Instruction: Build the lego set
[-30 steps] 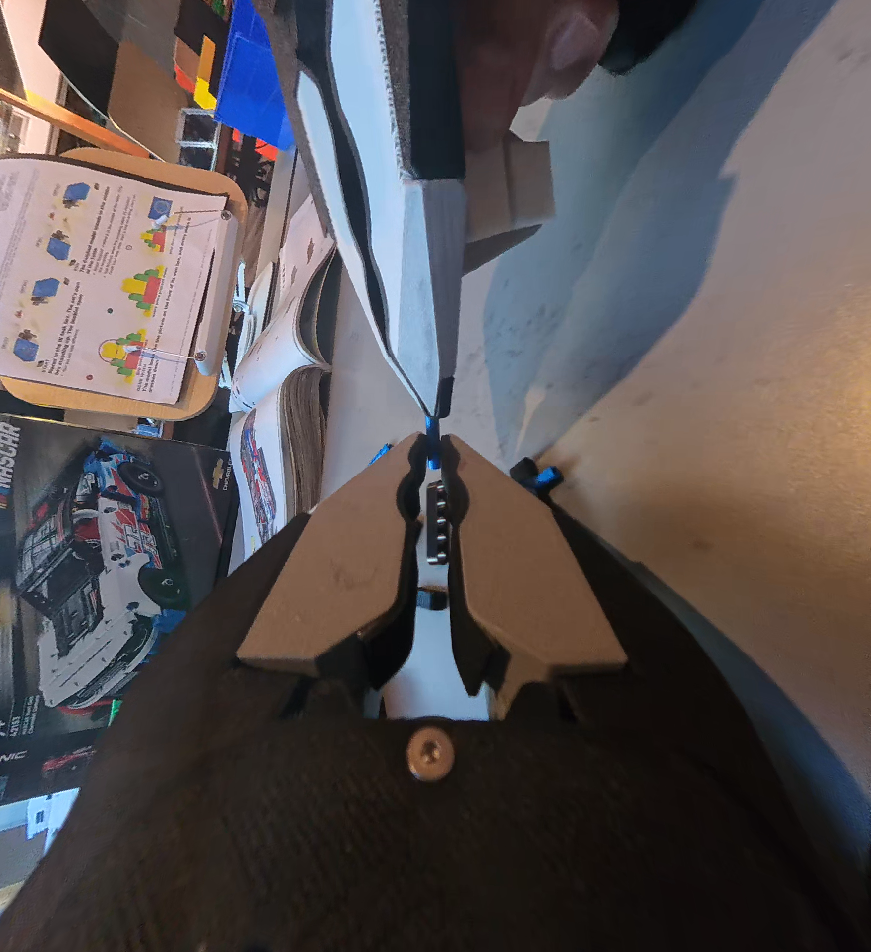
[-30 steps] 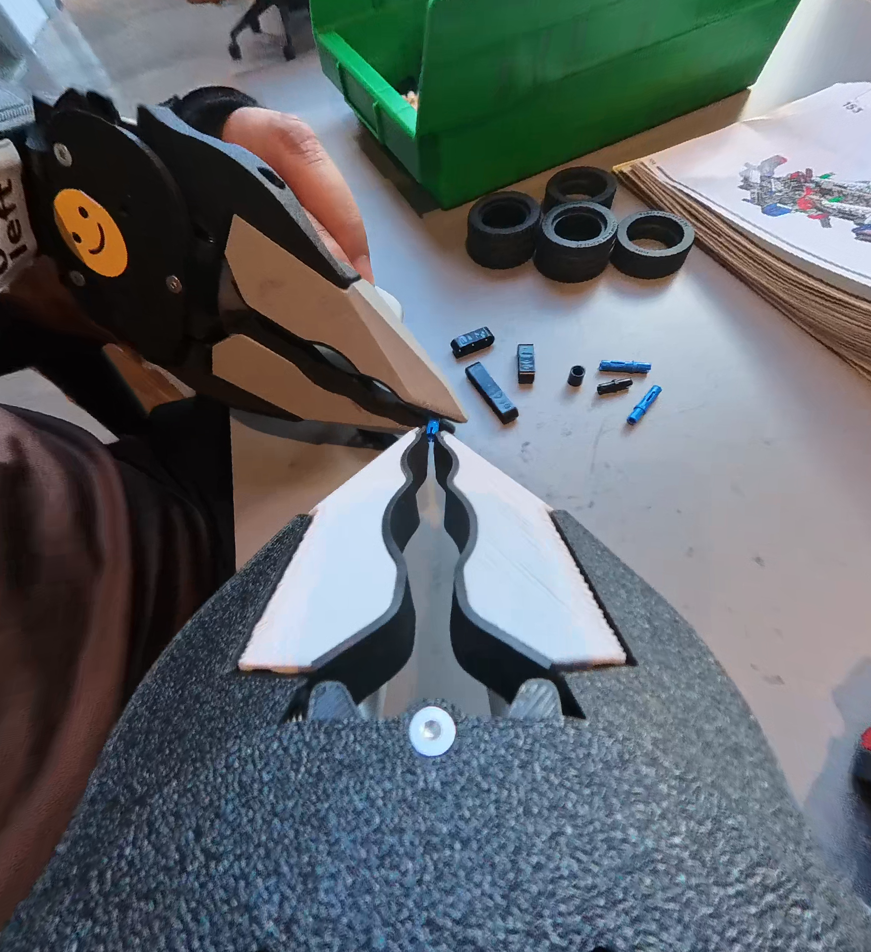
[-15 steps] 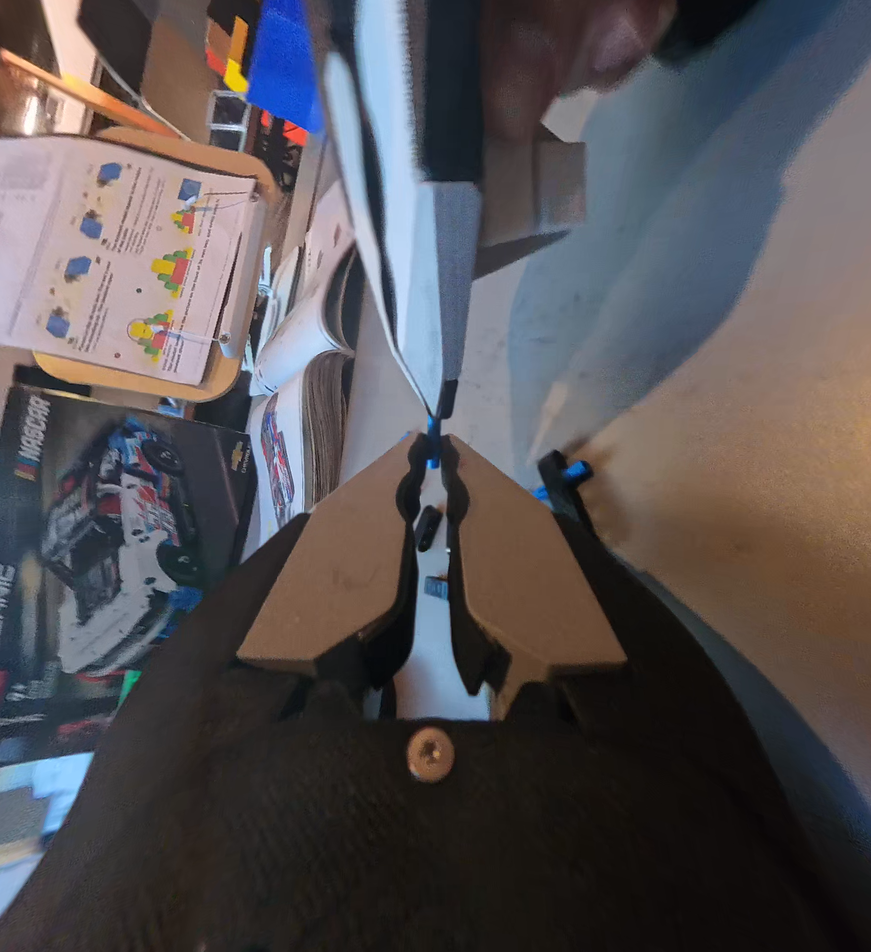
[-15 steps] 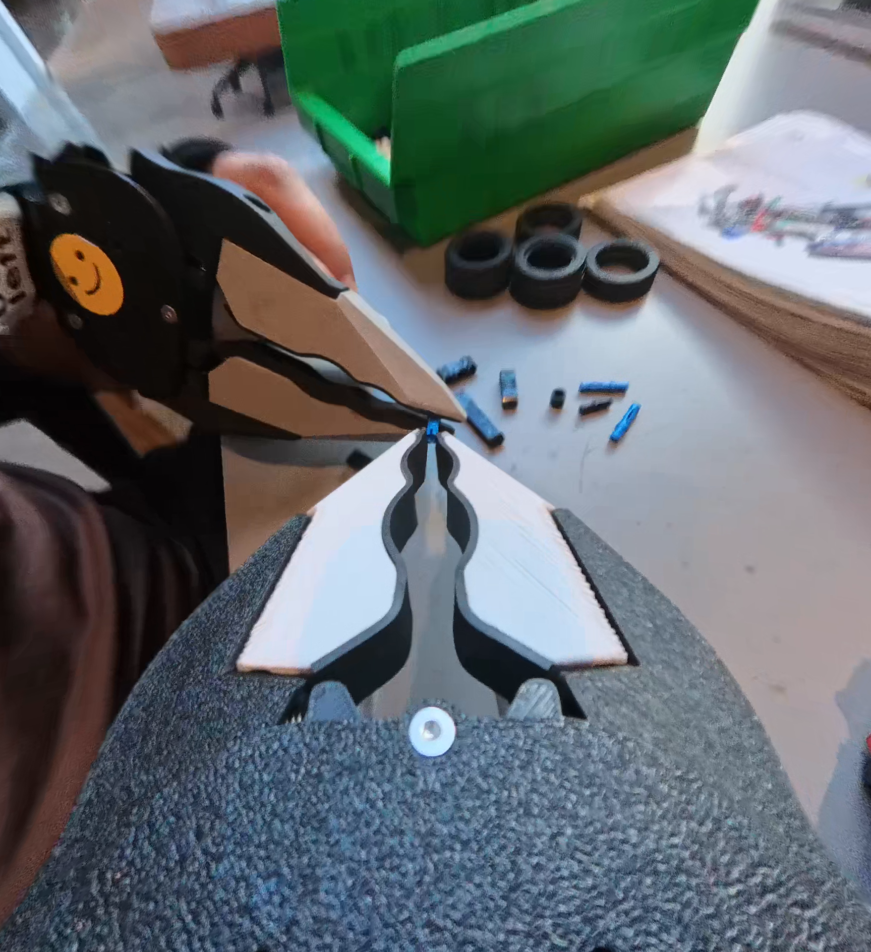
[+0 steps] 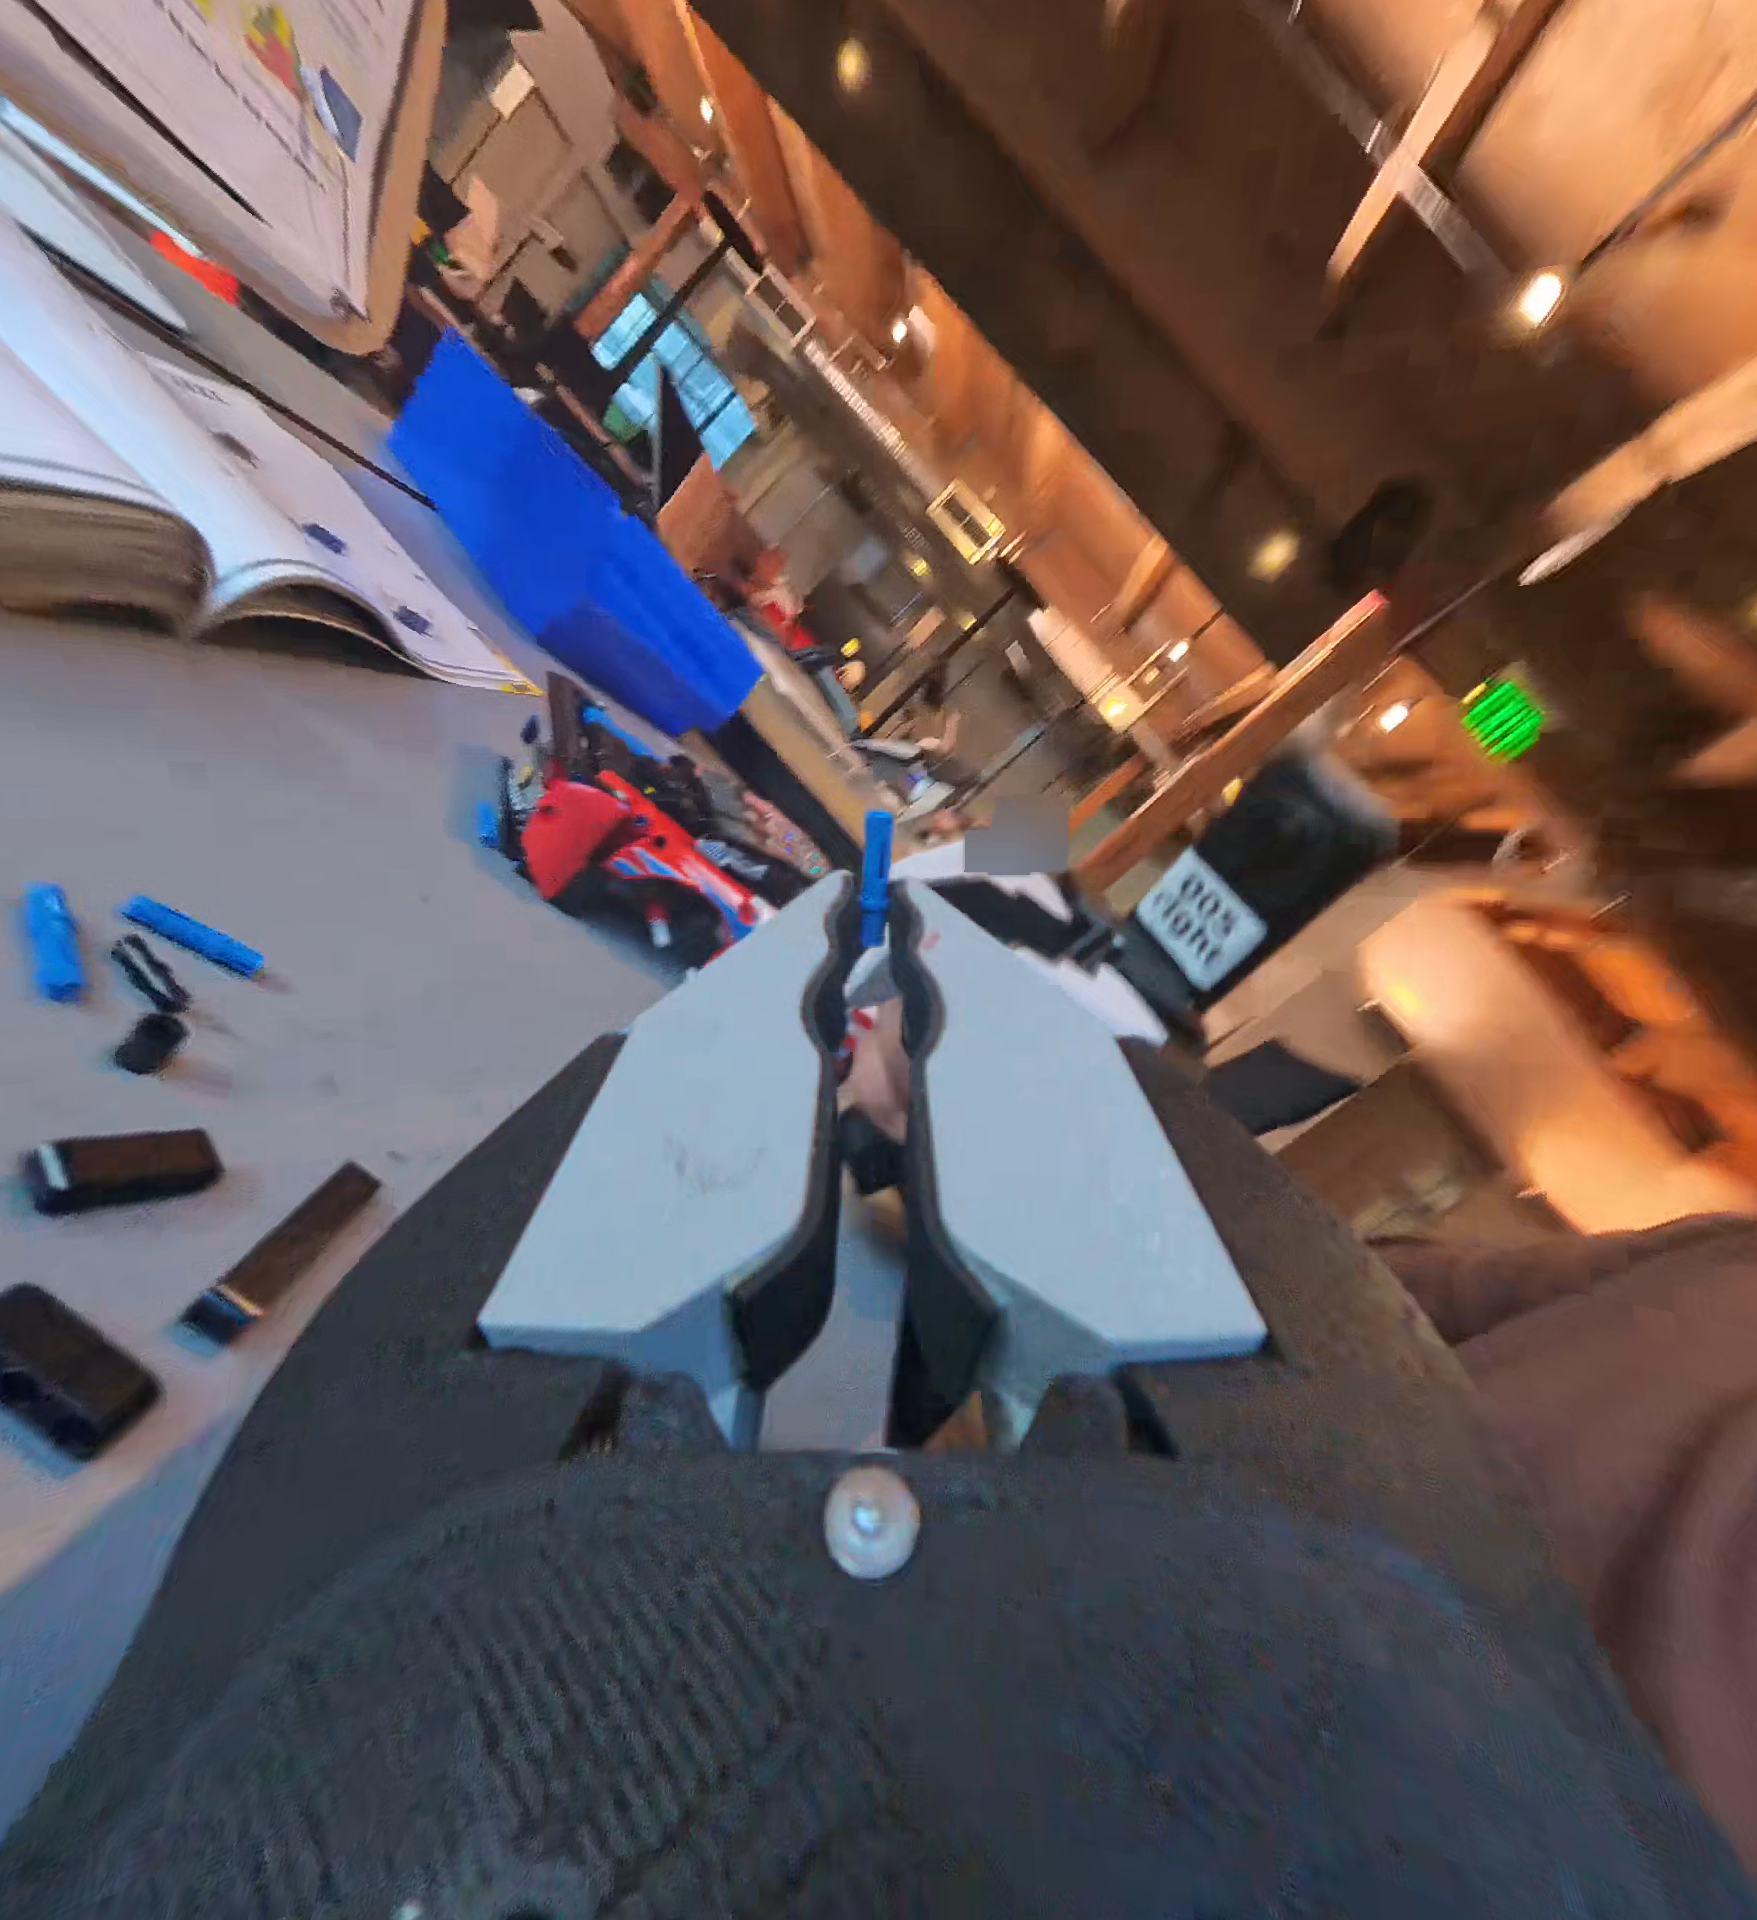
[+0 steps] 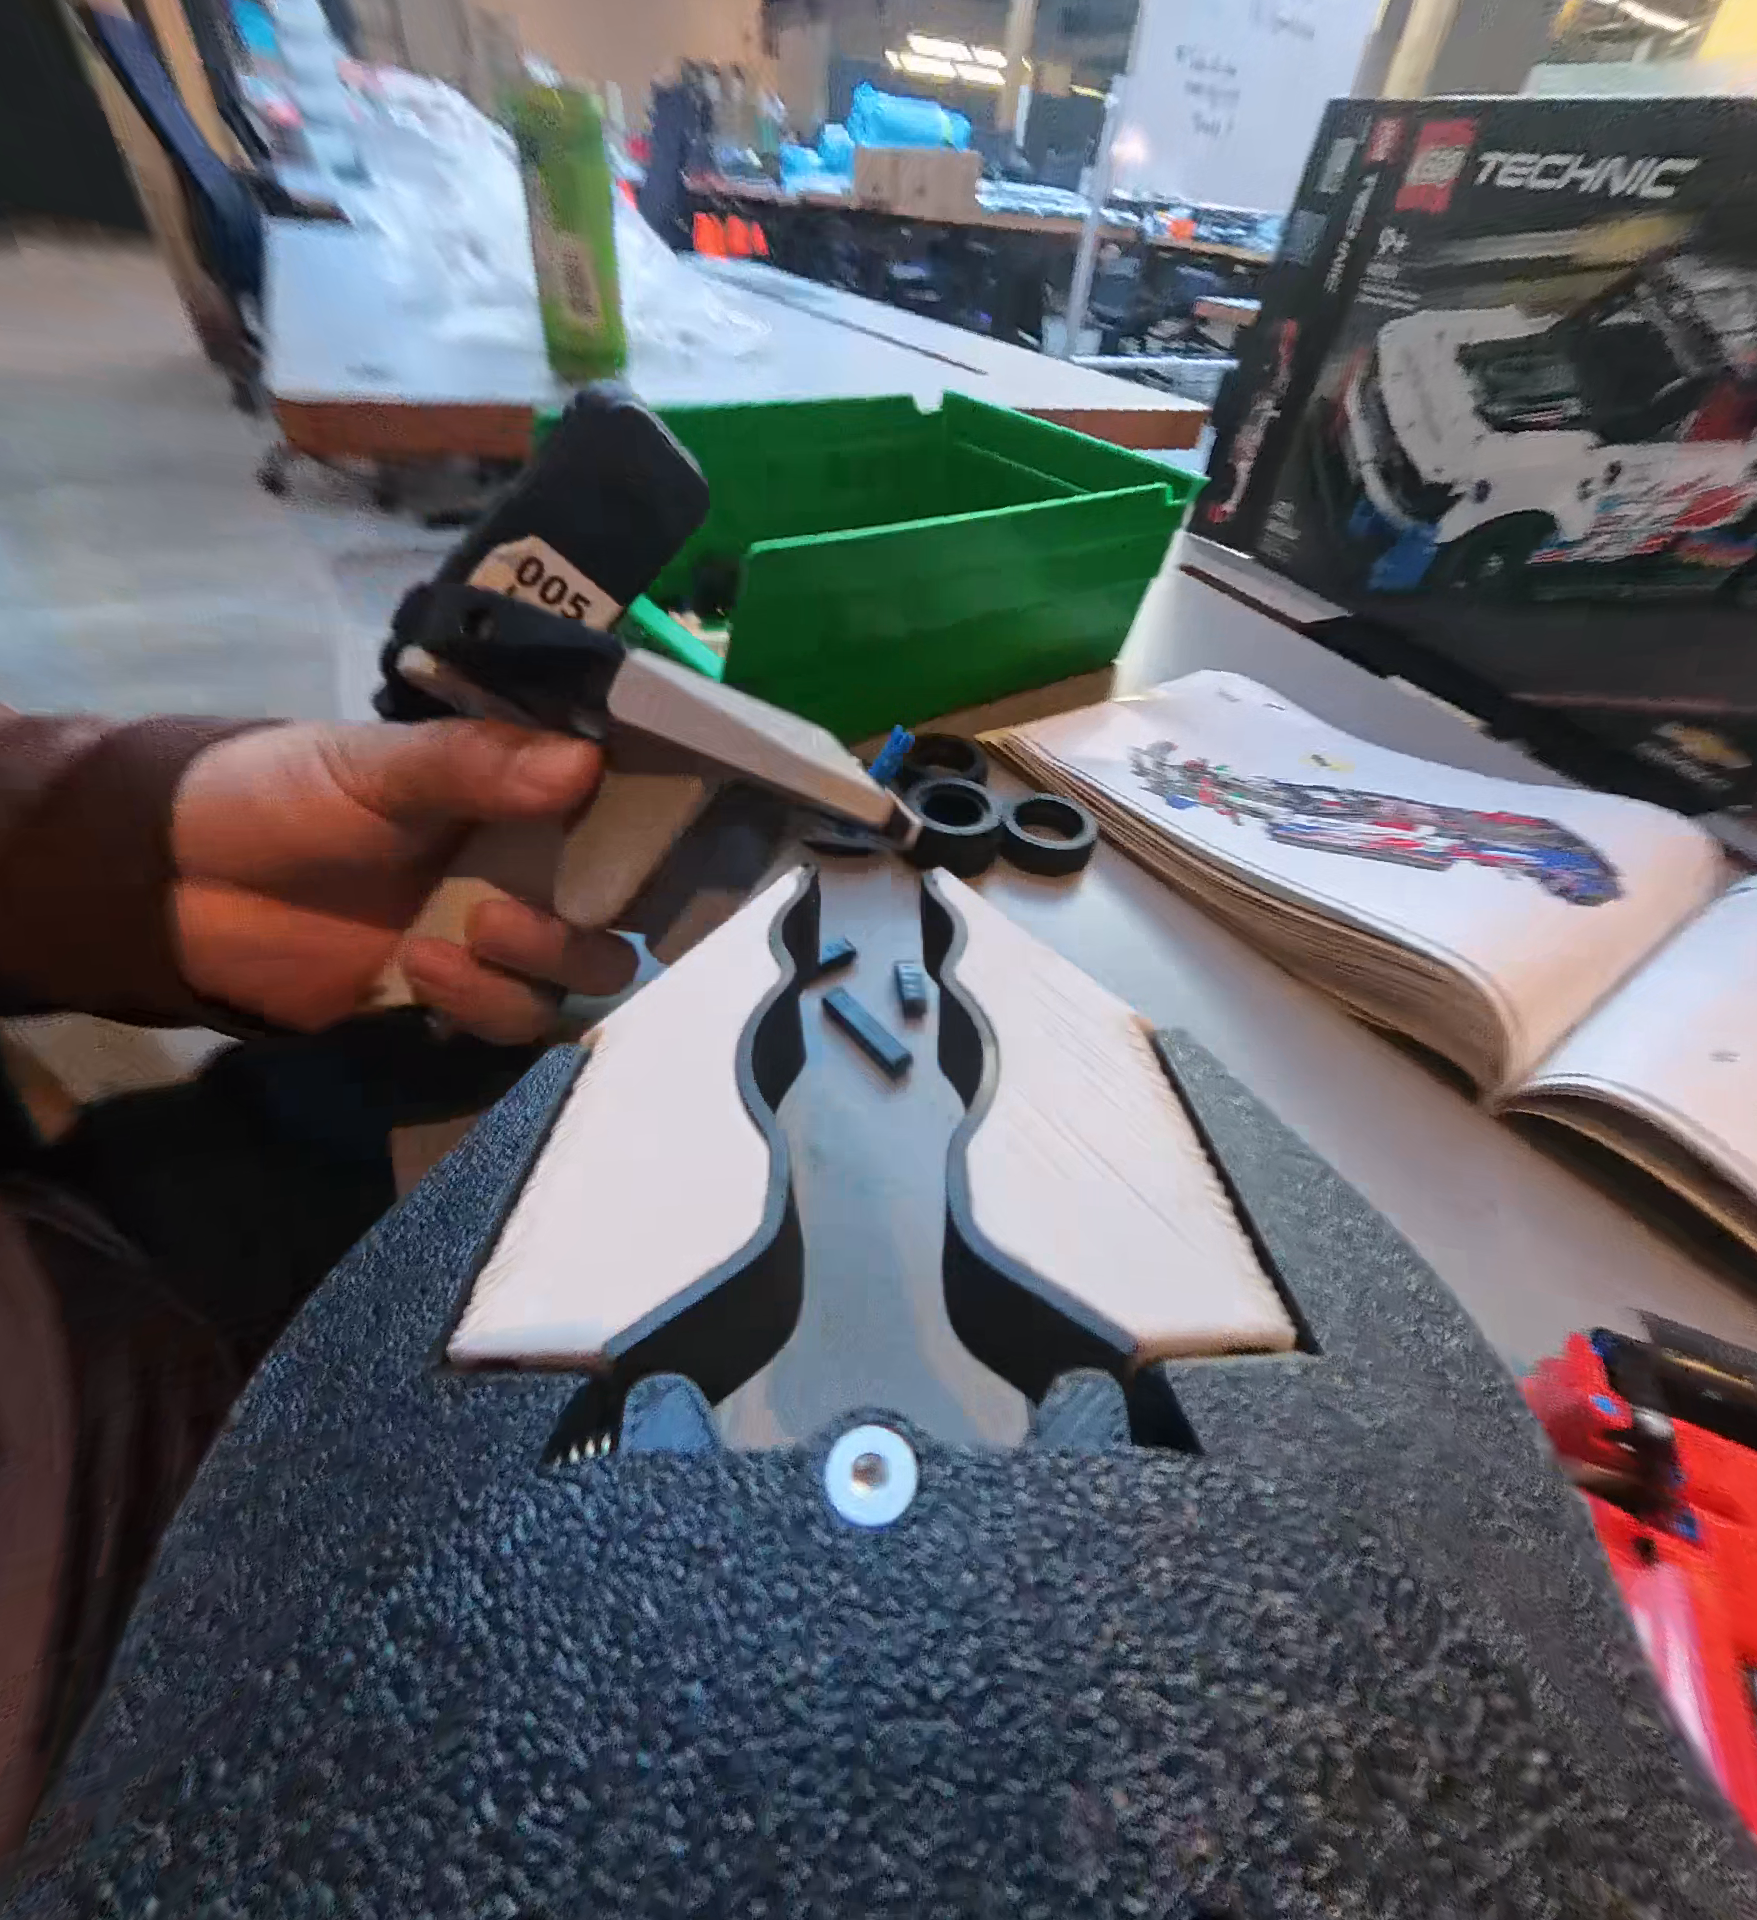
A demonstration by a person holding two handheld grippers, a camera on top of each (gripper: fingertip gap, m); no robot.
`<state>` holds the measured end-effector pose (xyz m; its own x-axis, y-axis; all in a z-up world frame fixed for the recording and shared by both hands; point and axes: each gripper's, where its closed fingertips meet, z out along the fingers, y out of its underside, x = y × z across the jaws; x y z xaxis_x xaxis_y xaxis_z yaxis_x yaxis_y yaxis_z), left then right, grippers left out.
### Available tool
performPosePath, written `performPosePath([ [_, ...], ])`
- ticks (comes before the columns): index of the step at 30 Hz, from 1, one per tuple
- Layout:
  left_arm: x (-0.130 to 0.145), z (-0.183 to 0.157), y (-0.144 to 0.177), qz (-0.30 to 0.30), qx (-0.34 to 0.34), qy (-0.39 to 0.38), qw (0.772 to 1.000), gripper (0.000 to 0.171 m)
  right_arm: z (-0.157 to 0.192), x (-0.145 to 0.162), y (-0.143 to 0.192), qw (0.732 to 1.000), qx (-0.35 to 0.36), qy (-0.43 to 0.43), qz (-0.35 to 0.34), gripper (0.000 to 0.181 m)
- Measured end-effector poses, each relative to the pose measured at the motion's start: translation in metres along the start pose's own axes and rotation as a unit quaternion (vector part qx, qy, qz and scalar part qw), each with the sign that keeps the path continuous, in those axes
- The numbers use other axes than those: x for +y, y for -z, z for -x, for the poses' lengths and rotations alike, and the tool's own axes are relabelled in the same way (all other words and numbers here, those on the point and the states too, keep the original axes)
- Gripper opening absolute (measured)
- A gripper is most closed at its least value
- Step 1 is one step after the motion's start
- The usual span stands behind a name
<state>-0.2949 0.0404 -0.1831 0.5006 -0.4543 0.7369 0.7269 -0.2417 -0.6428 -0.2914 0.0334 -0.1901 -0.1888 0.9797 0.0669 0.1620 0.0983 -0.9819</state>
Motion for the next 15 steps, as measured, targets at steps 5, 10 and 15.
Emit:
performPosePath([
  [5, -0.01, -0.017, -0.003, -0.054, 0.06, 0.116, 0.99, 0.002, -0.001, -0.009, 0.0, 0.994, 0.077, 0.076, 0.012, 0.02],
  [10, -0.012, -0.029, -0.007, -0.091, 0.091, 0.164, 0.978, 0.003, 0.002, -0.024, 0.005, 0.989, 0.113, 0.093, -0.018, 0.016],
  [15, -0.018, -0.028, 0.001, -0.149, 0.104, 0.158, 0.971, 0.003, 0.007, -0.019, 0.0, 0.994, 0.098, 0.054, -0.02, 0.011],
])
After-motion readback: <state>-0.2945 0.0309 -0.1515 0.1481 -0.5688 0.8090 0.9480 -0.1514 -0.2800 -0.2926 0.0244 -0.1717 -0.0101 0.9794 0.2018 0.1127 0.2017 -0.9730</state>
